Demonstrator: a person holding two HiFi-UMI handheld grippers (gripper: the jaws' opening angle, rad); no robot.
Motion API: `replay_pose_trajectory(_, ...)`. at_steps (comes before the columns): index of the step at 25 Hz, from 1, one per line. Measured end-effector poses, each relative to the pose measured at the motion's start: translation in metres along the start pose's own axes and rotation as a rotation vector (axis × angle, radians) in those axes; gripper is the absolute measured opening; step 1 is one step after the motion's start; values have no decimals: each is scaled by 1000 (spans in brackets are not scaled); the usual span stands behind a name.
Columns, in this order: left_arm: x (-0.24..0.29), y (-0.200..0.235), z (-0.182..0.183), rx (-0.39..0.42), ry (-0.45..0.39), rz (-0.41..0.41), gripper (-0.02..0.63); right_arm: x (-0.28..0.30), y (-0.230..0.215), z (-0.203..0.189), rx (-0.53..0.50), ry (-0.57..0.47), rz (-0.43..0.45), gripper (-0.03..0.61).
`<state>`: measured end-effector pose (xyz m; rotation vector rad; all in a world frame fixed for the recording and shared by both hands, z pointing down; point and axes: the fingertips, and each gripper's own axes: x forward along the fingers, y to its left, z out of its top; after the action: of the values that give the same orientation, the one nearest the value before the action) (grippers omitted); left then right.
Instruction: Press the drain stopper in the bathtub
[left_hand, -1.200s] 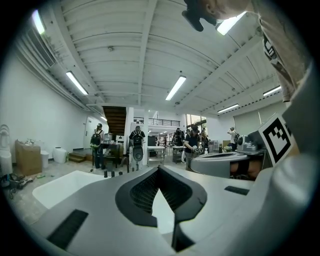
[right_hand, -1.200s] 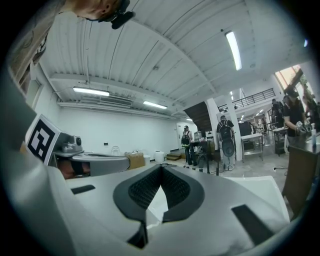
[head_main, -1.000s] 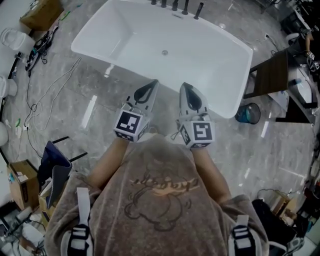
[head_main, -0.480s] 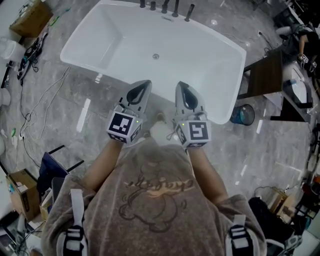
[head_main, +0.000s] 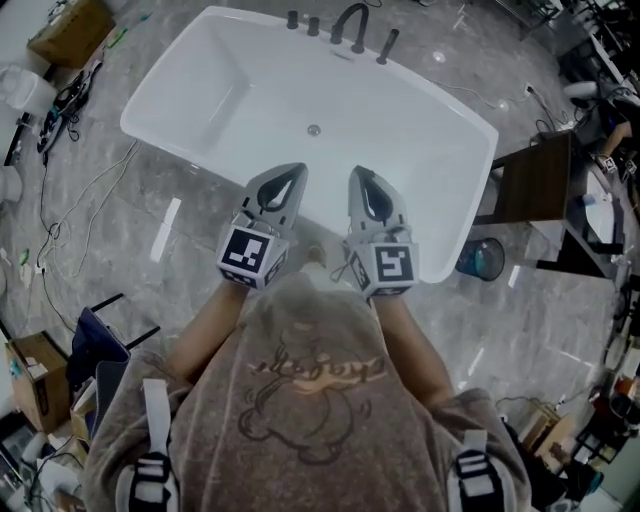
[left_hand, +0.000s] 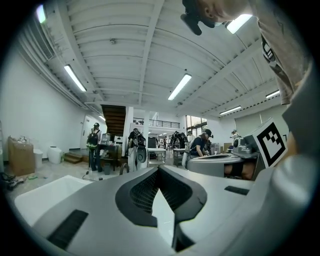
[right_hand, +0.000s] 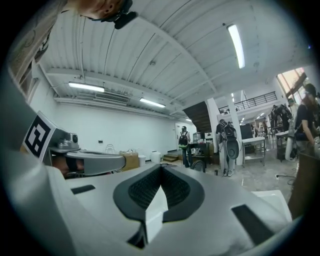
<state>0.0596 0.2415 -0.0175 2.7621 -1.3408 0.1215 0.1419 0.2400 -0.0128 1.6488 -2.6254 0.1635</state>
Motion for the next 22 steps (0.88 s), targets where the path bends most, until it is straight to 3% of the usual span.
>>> replay_pose_trajectory(11,60,36,9,20,-41,60,0,54,-35,5,-16,0,62,0)
replay_pose_trajectory(22,98,79,0,25,-29,36,0,104,-51,-15,-2,13,36,0)
